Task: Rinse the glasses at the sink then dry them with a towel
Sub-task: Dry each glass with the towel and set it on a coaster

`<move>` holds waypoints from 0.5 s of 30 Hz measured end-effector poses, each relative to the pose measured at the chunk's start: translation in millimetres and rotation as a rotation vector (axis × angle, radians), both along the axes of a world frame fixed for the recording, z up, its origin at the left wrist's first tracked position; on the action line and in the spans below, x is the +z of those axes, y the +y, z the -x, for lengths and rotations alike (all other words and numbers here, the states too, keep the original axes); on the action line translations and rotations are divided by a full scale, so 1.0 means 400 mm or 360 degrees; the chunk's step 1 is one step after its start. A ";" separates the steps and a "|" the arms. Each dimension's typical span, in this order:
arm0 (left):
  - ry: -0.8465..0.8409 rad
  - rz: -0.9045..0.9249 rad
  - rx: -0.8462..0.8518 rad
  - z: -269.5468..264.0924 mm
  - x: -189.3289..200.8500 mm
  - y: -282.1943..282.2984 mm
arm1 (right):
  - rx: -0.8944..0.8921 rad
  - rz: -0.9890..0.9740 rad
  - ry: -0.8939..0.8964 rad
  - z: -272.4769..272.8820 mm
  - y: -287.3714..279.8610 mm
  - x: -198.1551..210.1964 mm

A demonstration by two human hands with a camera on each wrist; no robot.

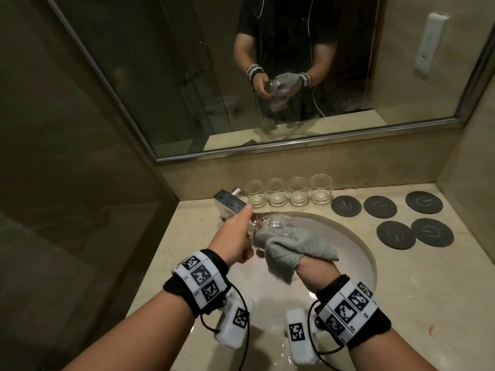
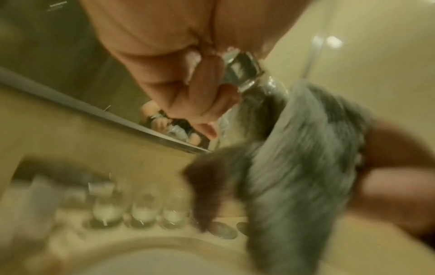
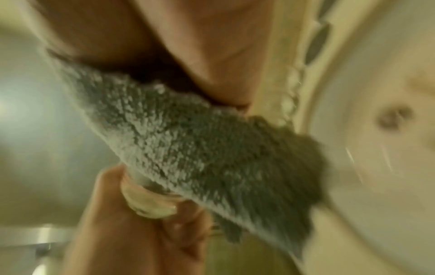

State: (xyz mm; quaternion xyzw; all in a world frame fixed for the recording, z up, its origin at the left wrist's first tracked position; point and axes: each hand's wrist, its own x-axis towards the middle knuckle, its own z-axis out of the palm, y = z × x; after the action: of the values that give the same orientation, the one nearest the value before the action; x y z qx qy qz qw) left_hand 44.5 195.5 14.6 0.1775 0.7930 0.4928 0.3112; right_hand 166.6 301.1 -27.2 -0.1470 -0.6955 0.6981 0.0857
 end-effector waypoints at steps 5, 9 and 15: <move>0.0855 0.0058 -0.0286 -0.007 -0.004 -0.020 | -0.0198 0.1423 0.0314 0.020 -0.010 -0.046; 0.0166 0.0035 -0.0149 0.006 0.006 -0.008 | -0.0056 0.0847 0.0158 0.026 -0.017 -0.028; 0.0715 0.0086 -0.0333 -0.019 -0.016 -0.018 | 0.0149 0.1365 0.0357 0.024 -0.022 -0.031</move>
State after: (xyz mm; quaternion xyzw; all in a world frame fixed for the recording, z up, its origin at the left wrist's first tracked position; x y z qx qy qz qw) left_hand 52.1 188.4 8.0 0.3554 0.8325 0.3847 0.1810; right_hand 156.8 292.2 -39.8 -0.0609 -0.3355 0.9381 0.0602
